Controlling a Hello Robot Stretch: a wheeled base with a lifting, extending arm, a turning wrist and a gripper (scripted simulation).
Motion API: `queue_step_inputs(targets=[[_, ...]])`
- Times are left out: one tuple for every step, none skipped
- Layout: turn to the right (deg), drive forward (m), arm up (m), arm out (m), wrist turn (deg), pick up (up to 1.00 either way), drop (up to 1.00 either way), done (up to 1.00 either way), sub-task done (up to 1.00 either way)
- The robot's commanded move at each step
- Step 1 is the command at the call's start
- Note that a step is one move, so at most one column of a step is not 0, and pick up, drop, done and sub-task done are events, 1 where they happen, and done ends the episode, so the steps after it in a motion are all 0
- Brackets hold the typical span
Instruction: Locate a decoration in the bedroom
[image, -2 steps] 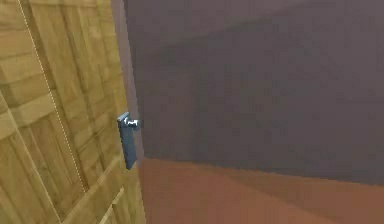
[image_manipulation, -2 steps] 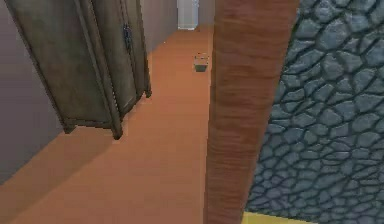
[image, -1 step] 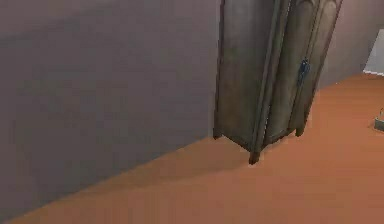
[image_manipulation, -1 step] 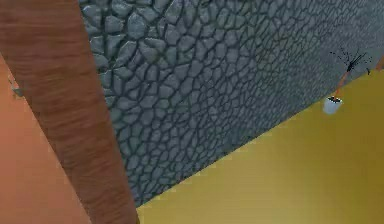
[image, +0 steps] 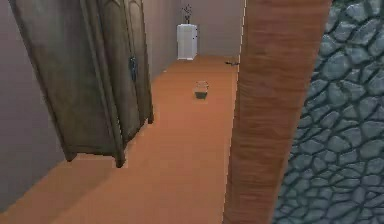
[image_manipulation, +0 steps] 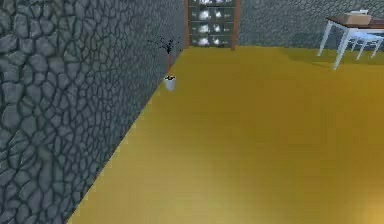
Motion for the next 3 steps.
queue_step_inputs(targets=[[45.0,0.00,0.00,0.00,0.0,0.00,0.00,0.00,0.00],[27.0,0.00,0.00,0.00,0.0,0.00,0.00,0.00,0.00],[0.0,0.30,0.00,0.00,0.0,0.00,0.00,0.00,0.00]])
